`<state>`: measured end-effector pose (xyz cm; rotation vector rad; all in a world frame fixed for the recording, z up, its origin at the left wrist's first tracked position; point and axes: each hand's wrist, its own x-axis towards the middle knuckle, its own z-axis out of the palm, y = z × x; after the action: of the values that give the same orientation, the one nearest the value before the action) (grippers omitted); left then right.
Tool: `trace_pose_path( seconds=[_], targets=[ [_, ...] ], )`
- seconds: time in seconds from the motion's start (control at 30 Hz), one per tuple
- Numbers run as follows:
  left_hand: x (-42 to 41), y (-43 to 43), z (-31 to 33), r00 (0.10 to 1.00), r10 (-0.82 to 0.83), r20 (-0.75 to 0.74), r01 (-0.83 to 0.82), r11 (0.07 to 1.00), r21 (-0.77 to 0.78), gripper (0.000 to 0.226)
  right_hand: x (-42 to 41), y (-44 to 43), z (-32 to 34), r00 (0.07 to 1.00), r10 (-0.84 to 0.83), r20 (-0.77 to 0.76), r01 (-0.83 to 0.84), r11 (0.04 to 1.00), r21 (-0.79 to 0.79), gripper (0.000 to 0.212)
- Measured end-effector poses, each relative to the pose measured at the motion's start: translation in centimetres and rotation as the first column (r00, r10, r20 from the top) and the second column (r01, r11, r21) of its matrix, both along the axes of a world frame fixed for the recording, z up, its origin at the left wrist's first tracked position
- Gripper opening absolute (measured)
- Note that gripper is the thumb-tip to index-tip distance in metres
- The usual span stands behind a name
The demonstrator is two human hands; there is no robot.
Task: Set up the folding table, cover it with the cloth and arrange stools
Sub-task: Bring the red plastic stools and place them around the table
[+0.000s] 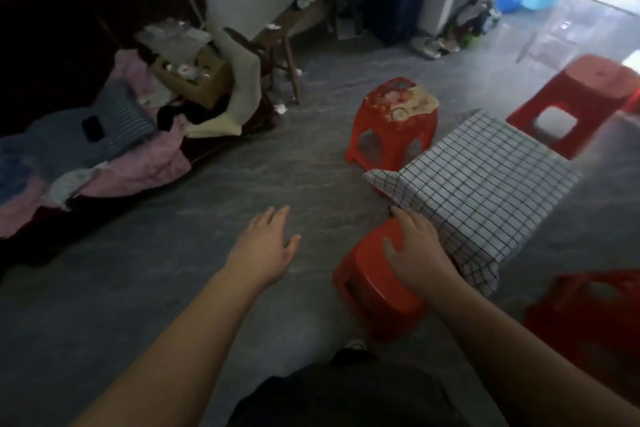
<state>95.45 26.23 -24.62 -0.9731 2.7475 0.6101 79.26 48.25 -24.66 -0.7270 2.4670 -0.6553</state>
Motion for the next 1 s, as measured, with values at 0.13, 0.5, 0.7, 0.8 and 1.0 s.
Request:
trace_pose_path(
  seconds=[0.13, 0.5, 0.7, 0.8, 1.0],
  targets=[
    [-6.3, -0.5, 0.6, 0.986, -0.168, -0.011, 0.168, 0.986, 0.020, 0.068, -2.7, 1.7, 0.1, 0.983, -0.180, 0.017, 0.180, 0.983, 0.023, 0.067],
    [-20.2, -0.7, -5.8, 0.812, -0.583, -0.033, 0.579, 0.796, 0.177, 0.065, -3.3, 4.2, -6.0, 0.762, -0.648, 0.010, 0.644, 0.758, 0.104, 0.067],
    [-24.4, -1.9, -11.9, 0.660, -0.744, 0.102, 0.709, 0.663, 0.241, 0.069, -2.2, 3.2, -10.9, 0.581, -0.809, 0.095, 0.791, 0.588, 0.170, 0.064],
    [-25.6, -0.9, -15.8, 0.633, -0.760, 0.148, 0.706, 0.645, 0.291, 0.069, -2.4, 3.0, -14.8, 0.538, -0.833, 0.128, 0.813, 0.553, 0.183, 0.063],
    [-27.0, 1.8, -29.9, 0.689, -0.706, 0.166, 0.620, 0.692, 0.369, 0.076, -3.4, 3.9, -28.6, 0.414, -0.885, 0.213, 0.866, 0.455, 0.206, 0.070]
  ],
)
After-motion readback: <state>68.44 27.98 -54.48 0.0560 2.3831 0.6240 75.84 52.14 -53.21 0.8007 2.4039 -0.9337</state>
